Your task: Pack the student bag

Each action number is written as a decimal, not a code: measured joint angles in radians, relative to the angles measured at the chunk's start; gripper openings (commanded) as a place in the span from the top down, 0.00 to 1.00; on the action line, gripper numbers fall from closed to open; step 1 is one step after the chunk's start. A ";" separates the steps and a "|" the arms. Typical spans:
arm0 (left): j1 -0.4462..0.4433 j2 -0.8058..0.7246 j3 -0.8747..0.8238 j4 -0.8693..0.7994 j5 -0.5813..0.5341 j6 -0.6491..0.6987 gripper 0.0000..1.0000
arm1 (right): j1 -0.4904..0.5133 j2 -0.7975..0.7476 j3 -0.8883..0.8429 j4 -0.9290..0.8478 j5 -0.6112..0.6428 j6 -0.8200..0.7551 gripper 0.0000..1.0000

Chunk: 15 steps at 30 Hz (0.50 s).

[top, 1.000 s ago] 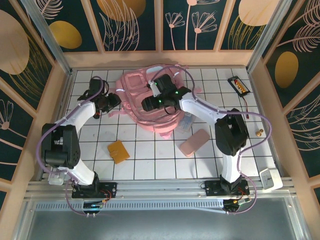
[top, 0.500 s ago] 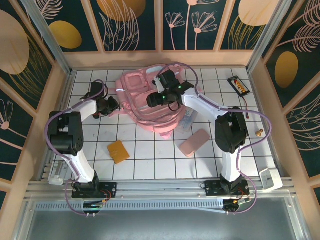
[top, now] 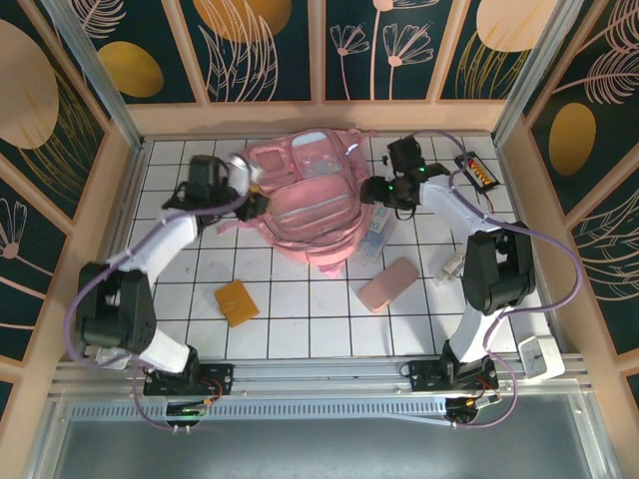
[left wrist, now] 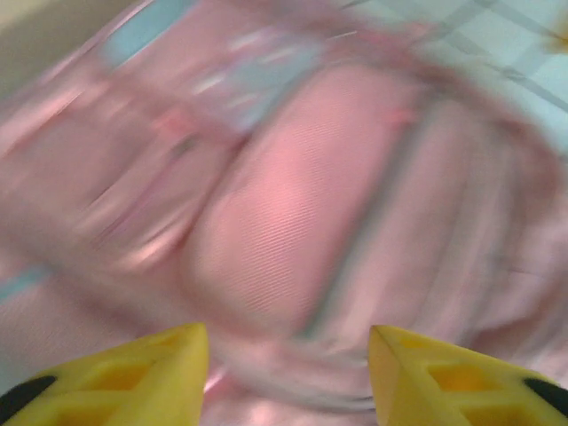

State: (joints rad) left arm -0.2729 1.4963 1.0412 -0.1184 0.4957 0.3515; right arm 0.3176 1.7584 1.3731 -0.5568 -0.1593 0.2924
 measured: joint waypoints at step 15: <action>-0.156 0.091 -0.034 -0.095 0.003 0.652 0.31 | -0.003 0.178 -0.011 0.116 -0.233 0.206 0.63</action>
State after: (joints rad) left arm -0.4286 1.5871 1.0069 -0.2131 0.4992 1.0031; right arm 0.3141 1.9366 1.3624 -0.4412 -0.3920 0.4988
